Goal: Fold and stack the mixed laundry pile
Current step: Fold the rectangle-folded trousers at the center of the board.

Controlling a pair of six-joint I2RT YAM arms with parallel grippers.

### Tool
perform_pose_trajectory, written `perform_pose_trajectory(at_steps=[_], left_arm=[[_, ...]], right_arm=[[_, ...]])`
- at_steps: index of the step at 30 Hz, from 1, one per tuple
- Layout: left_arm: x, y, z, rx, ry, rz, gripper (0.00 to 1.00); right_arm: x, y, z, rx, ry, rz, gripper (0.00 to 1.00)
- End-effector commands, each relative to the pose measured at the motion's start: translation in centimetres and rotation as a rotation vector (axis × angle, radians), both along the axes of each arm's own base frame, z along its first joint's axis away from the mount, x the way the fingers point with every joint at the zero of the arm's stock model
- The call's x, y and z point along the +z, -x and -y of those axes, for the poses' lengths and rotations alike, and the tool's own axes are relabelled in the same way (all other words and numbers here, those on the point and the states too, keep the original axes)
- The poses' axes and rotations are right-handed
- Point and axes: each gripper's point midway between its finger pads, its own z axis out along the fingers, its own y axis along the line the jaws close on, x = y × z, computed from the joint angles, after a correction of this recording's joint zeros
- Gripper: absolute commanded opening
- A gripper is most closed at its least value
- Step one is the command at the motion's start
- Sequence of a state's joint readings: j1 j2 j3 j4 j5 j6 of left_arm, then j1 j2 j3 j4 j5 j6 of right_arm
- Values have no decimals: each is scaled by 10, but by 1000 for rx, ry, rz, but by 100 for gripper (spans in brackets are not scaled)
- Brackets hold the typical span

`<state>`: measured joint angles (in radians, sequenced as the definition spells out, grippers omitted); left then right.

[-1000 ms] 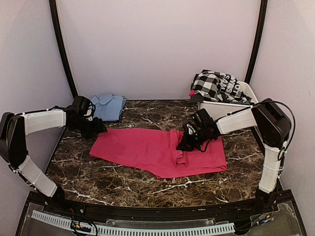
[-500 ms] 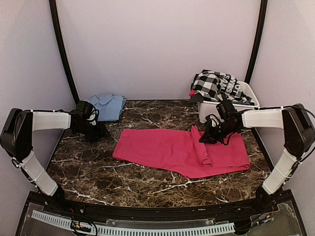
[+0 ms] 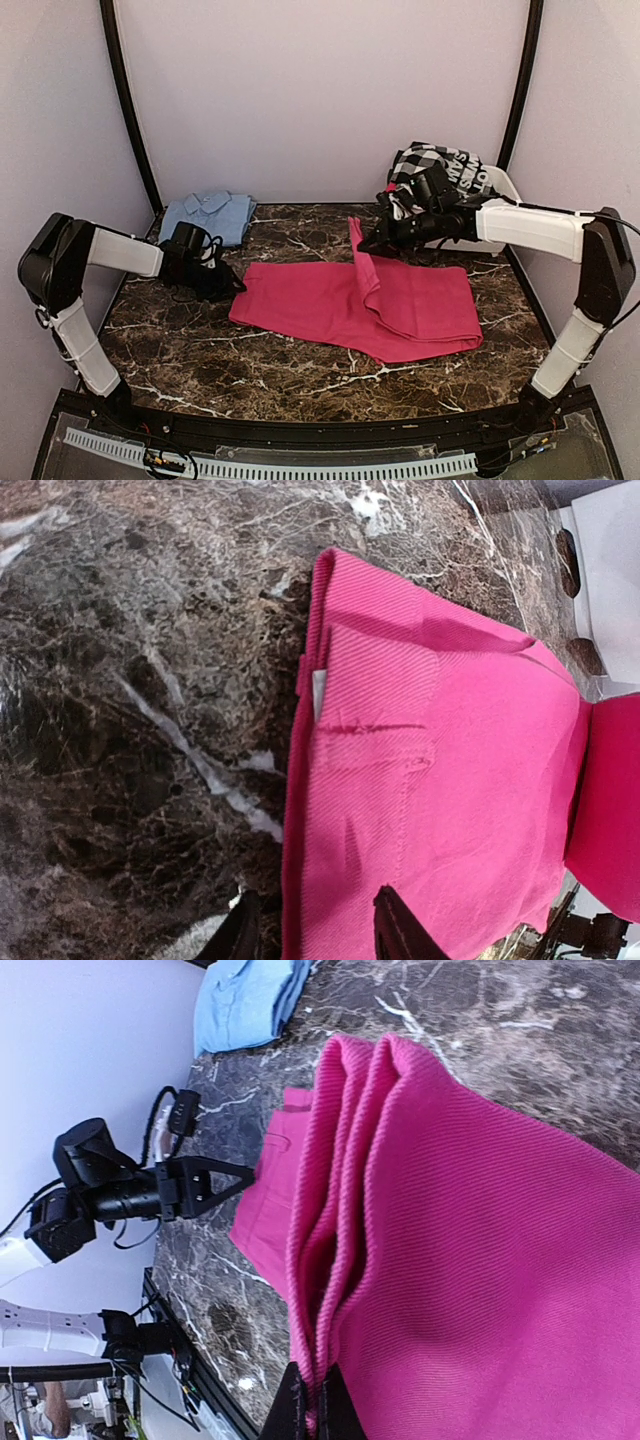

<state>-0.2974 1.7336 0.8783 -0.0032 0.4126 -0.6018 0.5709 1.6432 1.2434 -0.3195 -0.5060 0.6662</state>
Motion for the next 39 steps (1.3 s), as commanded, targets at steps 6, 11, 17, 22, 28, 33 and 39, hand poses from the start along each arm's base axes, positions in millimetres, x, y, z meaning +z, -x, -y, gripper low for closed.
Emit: perform_pose_trajectory(at_steps=[6, 11, 17, 22, 28, 33, 39], left_arm=[[-13, 5, 5, -8, 39, -4, 25], [-21, 8, 4, -5, 32, -18, 22], [-22, 8, 5, -6, 39, -19, 18], [-25, 8, 5, -9, 37, -22, 17], [-25, 9, 4, -12, 31, -23, 16], [-26, 9, 4, -11, 28, -25, 16], [-27, 9, 4, -10, 26, -27, 16]], right_arm=[[26, -16, -101, 53, -180, 17, 0], [28, -18, -141, 87, -209, 6, 0], [12, -25, -175, 101, -197, -20, 0], [-10, -30, -196, 103, -201, -65, 0], [-27, -36, -212, 106, -202, -83, 0], [-31, -39, -223, 115, -205, -91, 0], [-37, -39, -232, 119, -209, -99, 0]])
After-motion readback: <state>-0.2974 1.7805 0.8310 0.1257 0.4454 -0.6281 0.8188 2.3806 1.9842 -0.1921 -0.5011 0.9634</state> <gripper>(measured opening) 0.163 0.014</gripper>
